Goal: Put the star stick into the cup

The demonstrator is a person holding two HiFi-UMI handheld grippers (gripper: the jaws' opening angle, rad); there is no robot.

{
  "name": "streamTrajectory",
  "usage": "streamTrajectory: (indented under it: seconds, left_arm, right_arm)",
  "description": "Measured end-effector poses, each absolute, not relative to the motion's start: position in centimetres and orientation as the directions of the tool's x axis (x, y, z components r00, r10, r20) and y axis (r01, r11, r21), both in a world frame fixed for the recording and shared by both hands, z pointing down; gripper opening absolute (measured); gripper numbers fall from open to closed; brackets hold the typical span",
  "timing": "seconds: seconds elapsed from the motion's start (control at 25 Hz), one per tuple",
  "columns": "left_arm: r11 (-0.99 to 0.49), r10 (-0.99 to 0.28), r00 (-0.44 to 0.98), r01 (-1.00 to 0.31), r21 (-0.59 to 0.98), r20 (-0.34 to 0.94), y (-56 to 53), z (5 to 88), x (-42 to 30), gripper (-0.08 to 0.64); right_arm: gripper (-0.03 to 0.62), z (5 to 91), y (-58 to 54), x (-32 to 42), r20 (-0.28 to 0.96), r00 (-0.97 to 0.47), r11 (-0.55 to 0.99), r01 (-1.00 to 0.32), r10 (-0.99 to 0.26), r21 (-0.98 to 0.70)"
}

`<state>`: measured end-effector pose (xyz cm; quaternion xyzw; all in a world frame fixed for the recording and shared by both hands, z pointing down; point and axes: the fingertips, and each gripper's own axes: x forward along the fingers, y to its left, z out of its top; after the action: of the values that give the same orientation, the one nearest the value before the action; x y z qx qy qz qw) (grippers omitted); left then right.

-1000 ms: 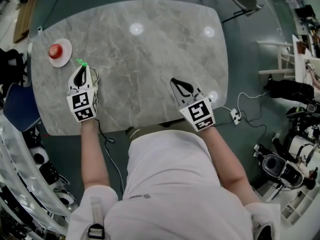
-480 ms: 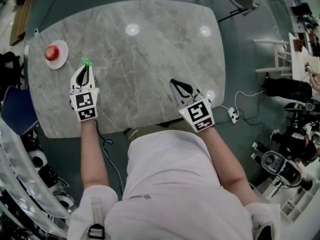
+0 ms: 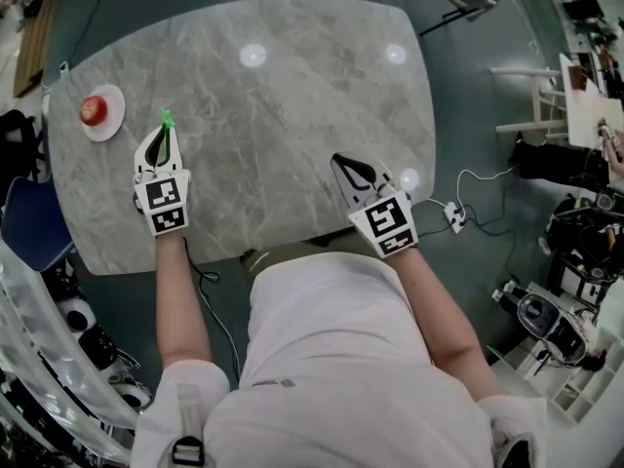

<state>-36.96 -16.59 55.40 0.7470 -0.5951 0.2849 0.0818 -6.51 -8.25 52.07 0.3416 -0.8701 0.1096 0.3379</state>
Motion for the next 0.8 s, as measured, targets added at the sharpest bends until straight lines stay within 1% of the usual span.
streamTrajectory:
  seconds: [0.52, 0.8]
  left_arm:
    - [-0.238, -0.825, 0.073, -0.944, -0.228, 0.560, -16.7, 56.3, -37.5, 0.017]
    - [-0.218, -0.817, 0.043, -0.946, -0.238, 0.575, -15.6, 56.2, -37.3, 0.040]
  right_arm:
    - [0.008, 52.3, -8.0, -4.5, 0.675, -0.522, 0.726, -0.687, -0.522, 0.030]
    - [0.008, 52.2, -8.1, -4.3, 0.666, -0.544, 0.743, -0.669, -0.511, 0.022]
